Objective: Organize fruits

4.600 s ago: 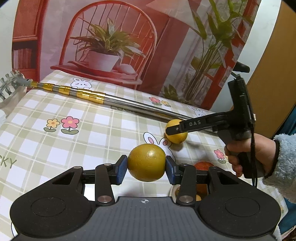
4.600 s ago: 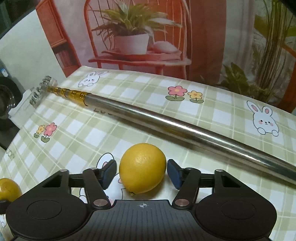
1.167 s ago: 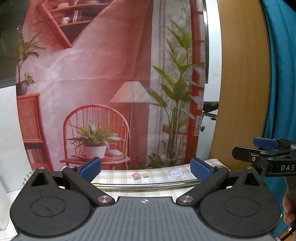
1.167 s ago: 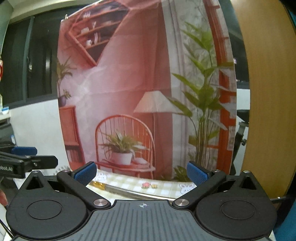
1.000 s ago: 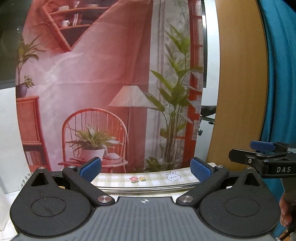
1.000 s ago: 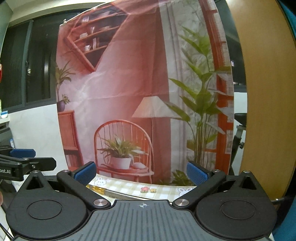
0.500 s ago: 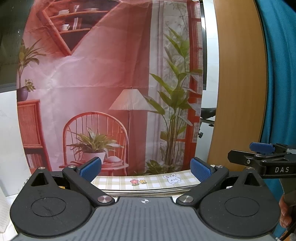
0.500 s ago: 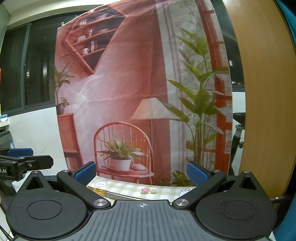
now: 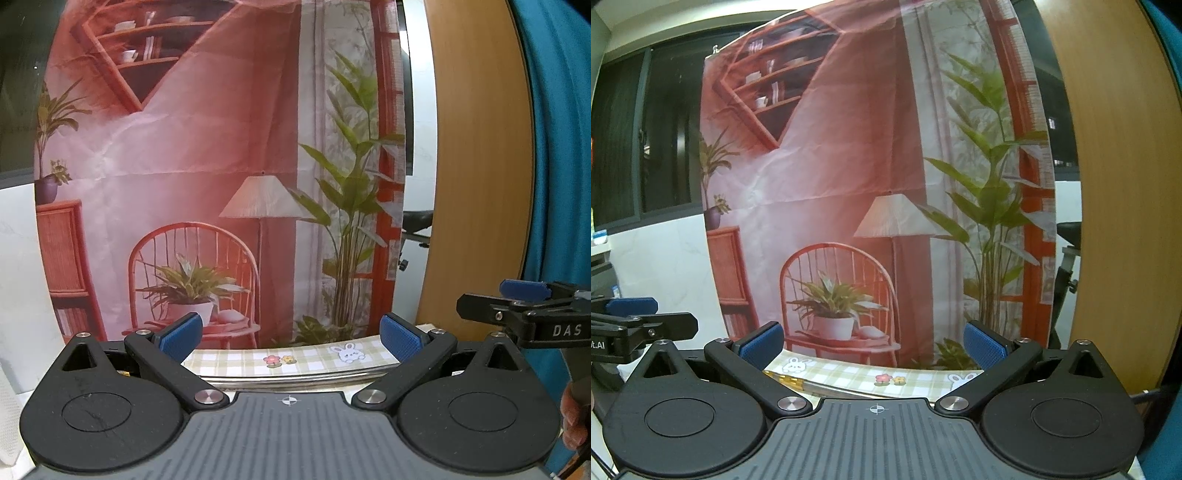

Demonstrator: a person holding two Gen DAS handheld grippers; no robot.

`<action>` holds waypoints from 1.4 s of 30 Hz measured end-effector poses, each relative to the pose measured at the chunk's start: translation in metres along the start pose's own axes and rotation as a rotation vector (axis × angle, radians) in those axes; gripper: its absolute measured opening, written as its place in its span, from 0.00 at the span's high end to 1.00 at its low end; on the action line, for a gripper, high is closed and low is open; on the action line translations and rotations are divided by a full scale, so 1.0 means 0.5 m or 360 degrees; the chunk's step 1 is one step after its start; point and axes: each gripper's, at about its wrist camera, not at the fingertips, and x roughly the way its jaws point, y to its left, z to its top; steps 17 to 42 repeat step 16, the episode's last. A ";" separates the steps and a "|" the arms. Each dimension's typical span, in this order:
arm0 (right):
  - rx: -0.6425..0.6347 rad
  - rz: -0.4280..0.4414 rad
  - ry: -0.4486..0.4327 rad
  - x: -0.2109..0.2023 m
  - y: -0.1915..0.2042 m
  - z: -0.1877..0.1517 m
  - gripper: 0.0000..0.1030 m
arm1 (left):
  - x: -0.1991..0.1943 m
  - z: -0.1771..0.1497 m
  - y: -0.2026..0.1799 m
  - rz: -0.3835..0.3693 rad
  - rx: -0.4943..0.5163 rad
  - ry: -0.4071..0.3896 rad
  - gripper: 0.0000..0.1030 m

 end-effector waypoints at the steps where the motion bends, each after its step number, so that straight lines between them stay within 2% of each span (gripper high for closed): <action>1: 0.0003 0.0000 0.0001 0.000 0.000 -0.001 0.00 | 0.000 -0.001 0.000 0.0000 0.0002 0.0004 0.00; 42: 0.0024 0.0006 0.0022 0.003 0.011 -0.004 0.00 | -0.002 0.000 0.011 -0.0034 0.0010 -0.0002 0.00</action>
